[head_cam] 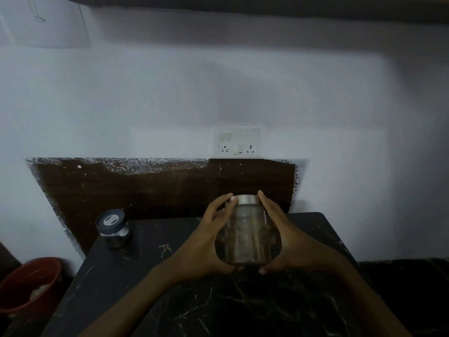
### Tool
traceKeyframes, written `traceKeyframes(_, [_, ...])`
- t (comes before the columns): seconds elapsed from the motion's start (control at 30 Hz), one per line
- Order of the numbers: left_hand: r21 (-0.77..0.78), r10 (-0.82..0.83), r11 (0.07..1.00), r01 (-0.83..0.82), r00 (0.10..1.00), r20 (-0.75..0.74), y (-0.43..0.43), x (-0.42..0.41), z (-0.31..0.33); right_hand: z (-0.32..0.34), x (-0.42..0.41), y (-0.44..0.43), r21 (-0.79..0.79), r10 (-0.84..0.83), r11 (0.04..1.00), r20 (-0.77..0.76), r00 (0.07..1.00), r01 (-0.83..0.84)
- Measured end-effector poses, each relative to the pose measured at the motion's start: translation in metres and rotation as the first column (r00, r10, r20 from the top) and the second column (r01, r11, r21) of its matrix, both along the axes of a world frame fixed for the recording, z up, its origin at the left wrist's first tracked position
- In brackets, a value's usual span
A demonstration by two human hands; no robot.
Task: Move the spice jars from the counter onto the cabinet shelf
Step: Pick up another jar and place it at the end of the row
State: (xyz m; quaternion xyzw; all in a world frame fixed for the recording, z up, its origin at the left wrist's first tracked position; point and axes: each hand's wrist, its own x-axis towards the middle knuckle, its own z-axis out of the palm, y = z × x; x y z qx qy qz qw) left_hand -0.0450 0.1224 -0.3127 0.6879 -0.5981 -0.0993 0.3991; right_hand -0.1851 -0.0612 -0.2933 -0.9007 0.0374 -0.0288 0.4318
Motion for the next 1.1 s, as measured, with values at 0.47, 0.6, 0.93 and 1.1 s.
traceKeyframes(0.47, [-0.021,-0.060,0.998,0.057,0.986,-0.153,0.003,-0.005,0.014,0.010,-0.008,0.002,0.042,0.025,0.999,0.027,0.999,-0.027])
traceKeyframes(0.6, [0.009,-0.082,0.996,0.084,0.983,-0.163,0.003,-0.005,0.017,0.012,-0.005,0.008,0.011,-0.030,1.000,0.066,0.997,0.029])
traceKeyframes(0.93, [-0.075,-0.118,0.992,0.102,0.957,-0.265,0.005,-0.010,0.028,0.019,-0.012,0.002,0.043,-0.017,0.999,0.034,0.999,0.015])
traceKeyframes(1.1, [-0.017,-0.133,0.991,0.133,0.959,-0.250,0.002,-0.007,0.025,0.022,-0.011,0.000,0.039,-0.015,0.999,-0.003,1.000,0.015])
